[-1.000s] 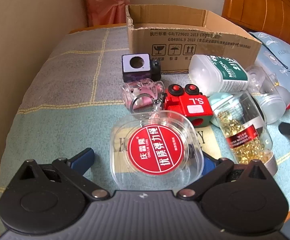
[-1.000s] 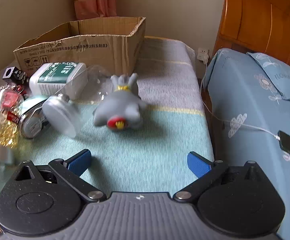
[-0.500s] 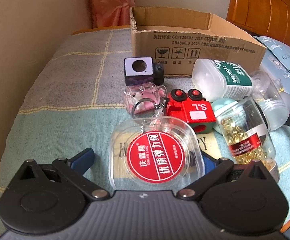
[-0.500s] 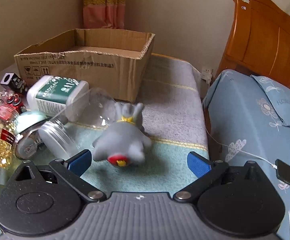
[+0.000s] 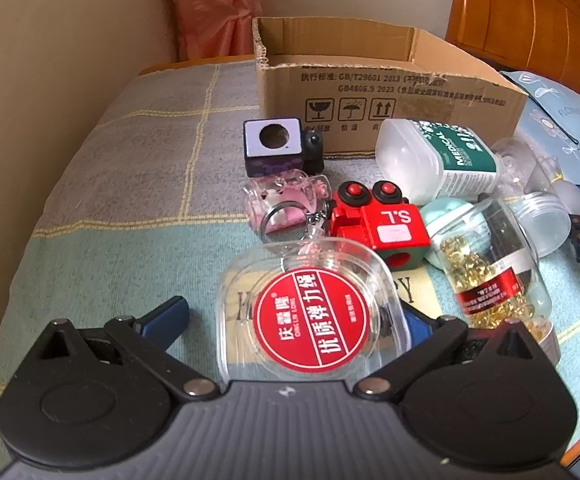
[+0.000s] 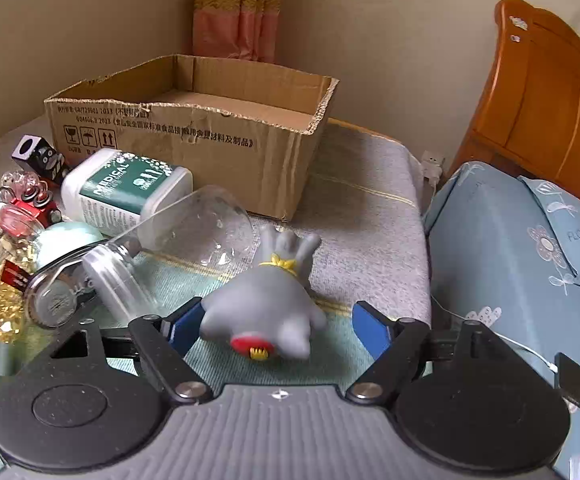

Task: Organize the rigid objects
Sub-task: 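Grasp the clear red-labelled container with left tool while right tool grasps grey toy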

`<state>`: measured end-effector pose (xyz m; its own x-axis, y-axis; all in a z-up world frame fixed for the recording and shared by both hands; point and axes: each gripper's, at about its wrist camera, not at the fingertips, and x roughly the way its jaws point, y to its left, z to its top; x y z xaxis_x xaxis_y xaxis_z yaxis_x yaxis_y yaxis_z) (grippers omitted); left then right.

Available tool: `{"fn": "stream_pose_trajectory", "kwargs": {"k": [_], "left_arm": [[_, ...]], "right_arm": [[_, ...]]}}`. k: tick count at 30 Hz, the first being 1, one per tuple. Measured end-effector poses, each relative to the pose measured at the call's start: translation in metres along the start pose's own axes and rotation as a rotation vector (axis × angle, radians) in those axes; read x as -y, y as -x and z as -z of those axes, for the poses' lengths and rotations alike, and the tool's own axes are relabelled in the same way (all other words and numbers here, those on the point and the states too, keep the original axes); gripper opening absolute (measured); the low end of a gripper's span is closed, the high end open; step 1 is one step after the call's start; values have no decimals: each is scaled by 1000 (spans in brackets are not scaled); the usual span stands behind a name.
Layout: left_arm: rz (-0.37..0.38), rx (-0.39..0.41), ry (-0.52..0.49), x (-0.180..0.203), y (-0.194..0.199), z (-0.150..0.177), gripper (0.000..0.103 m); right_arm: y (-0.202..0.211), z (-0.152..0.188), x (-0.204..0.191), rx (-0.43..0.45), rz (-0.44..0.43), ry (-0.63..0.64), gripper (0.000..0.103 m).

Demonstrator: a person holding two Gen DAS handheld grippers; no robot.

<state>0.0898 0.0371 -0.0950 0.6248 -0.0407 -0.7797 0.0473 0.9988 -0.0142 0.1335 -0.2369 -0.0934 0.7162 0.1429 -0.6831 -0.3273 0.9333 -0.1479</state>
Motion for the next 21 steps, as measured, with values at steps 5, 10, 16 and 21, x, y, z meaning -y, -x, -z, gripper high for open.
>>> {"fn": "stream_pose_trajectory", "kwargs": {"k": [5, 10, 16, 21], "left_arm": [[5, -2, -8, 0, -1, -1, 103], [9, -3, -18, -1, 0, -2, 99], [42, 11, -50, 2, 7, -4, 79], [42, -1, -72, 1, 8, -5, 78]], "right_arm": [[-5, -1, 4, 18, -58, 37, 74], [-3, -2, 3, 22, -93, 68, 65], [6, 0, 5, 29, -92, 49, 65], [15, -1, 4, 22, -79, 55, 65]]}}
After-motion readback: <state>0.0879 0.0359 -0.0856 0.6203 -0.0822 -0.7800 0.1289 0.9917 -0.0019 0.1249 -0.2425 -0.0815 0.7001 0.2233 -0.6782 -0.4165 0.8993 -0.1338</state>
